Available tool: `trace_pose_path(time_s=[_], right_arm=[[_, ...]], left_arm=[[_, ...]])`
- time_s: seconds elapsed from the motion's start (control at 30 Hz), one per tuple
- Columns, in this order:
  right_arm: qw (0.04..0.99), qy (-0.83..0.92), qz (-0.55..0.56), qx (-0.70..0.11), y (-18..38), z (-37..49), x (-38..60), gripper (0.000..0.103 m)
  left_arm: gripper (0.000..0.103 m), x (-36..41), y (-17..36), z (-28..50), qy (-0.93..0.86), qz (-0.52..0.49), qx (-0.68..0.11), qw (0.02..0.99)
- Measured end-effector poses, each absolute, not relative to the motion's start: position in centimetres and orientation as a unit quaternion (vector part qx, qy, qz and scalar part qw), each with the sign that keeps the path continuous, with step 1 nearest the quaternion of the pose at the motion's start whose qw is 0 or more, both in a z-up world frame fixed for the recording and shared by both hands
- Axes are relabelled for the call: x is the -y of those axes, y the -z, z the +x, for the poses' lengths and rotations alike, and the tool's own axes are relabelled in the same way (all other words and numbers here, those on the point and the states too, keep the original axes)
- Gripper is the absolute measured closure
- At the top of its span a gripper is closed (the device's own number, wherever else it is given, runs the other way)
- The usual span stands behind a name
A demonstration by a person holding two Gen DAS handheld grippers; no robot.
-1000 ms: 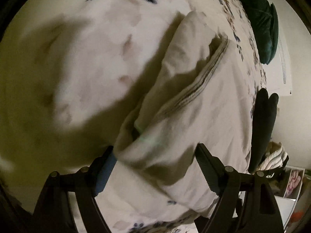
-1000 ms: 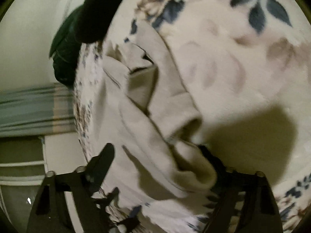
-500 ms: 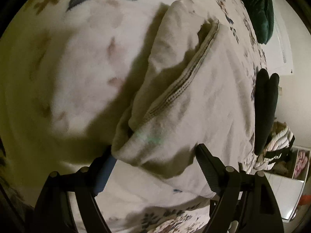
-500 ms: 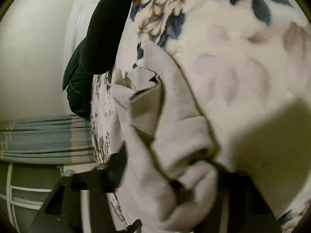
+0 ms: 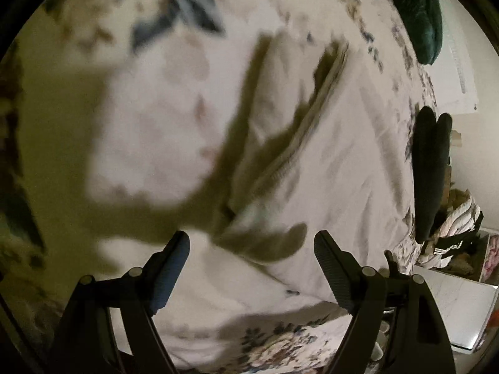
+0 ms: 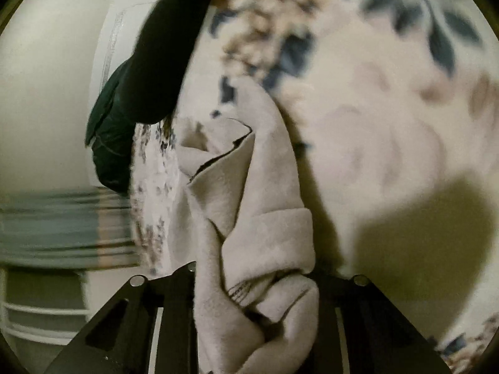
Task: Fold small clothes
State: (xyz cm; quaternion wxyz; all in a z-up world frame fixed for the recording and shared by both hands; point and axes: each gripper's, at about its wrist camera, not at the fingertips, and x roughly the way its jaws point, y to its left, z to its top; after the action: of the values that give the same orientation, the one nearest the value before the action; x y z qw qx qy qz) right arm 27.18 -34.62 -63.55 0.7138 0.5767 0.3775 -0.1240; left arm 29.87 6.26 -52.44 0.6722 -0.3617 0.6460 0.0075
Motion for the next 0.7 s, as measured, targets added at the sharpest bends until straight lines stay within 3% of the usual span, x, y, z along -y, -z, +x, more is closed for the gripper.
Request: trace_pose_path(time_s=[0.13, 0.27, 0.43, 0.6, 0.7], right_arm=[[0.792, 0.127, 0.43, -0.416, 58.2, 30.2, 31.4, 0.082], [0.859, 0.072, 0.211, -0.462, 53.9, 35.0, 23.3, 0.082], [0.863, -0.063, -0.084, -0.494, 54.8, 38.0, 6.9, 0.082], [0.831, -0.102, -0.225, -0.498, 58.6, 36.0, -1.2, 0.081], [0.82, -0.118, -0.204, -0.522, 58.1, 36.0, -0.9, 0.066]], left_arm=[[0.022, -9.3, 50.9, 30.0, -0.018, -0.345, -0.627, 0.698], [0.022, -13.2, 50.2, 29.7, -0.049, -0.358, -0.606, 0.709], [0.022, -17.0, 50.2, 28.3, -0.092, -0.374, -0.587, 0.712], [0.022, -18.5, 51.1, 26.8, -0.107, -0.386, -0.587, 0.703], [0.022, -18.7, 50.9, 26.7, -0.104, -0.392, -0.588, 0.7]])
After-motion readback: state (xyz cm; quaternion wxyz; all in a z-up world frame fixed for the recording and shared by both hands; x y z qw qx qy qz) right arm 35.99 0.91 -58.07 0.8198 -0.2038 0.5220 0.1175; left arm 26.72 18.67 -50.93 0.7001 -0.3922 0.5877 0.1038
